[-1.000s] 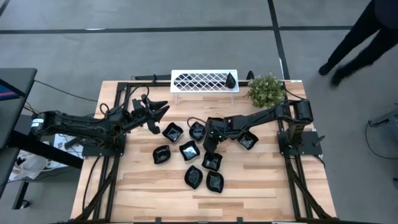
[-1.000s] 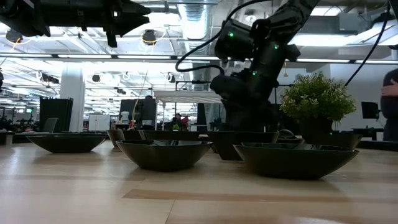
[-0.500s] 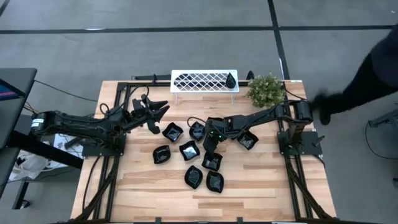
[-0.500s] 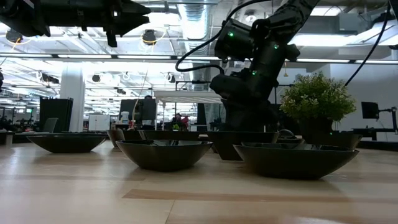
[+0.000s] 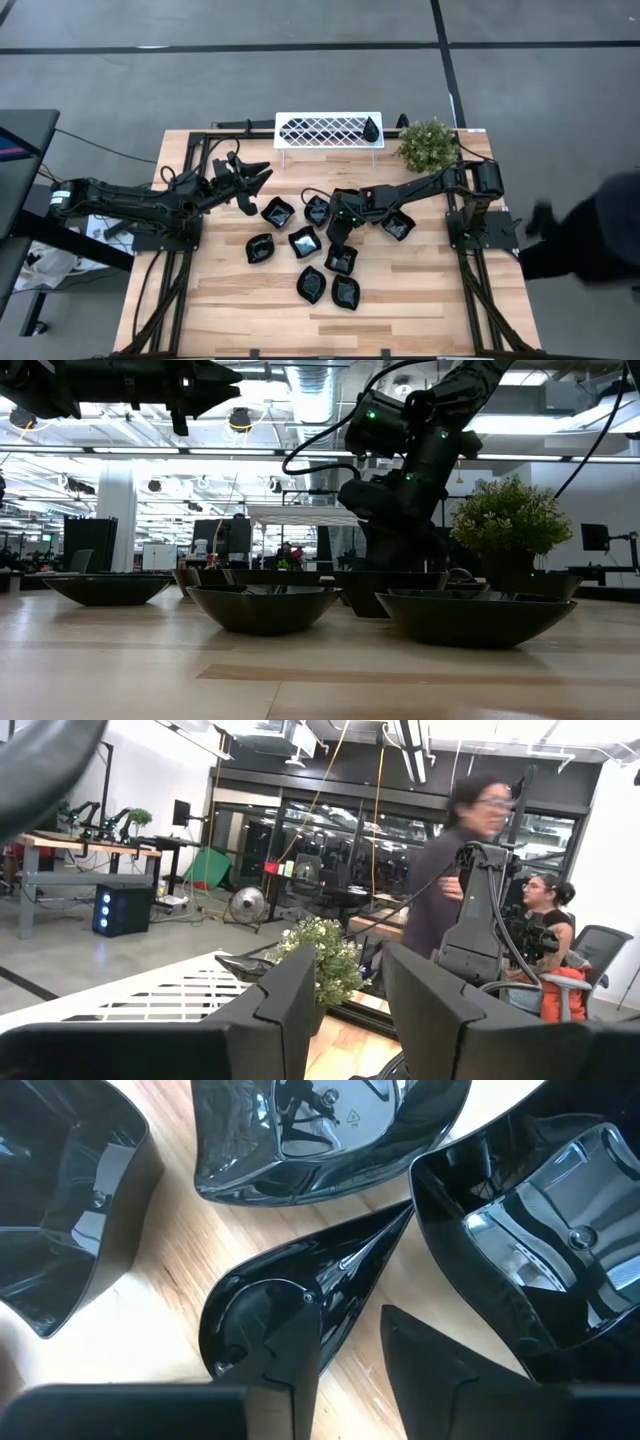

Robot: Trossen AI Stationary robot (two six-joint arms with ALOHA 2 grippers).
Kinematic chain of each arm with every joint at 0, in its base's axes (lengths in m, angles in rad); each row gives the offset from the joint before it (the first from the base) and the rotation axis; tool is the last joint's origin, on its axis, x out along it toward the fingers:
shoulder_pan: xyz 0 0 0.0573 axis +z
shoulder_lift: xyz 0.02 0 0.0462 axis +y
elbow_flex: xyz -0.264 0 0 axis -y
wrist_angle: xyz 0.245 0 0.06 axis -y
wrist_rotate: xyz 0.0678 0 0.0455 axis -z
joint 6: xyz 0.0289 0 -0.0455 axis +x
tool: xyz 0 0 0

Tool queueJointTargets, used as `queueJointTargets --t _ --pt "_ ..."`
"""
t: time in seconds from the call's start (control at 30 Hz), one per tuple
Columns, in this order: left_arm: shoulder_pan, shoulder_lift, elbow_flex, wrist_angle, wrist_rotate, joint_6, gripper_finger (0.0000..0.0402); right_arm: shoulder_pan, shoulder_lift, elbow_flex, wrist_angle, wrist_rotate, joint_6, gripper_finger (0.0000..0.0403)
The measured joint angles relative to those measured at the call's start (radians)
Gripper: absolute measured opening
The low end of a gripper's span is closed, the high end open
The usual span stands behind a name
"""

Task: Pick & Place Mini shaped plates
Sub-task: Stack the drop shaped plate on top of the drop shaped plate on the shelf

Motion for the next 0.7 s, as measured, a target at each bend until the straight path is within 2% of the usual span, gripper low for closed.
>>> queueJointTargets --t 0.7 --pt "0.000 0.000 0.000 0.000 0.000 0.000 0.0122 0.000 0.000 0.000 -0.019 0.000 -0.024 0.0058"
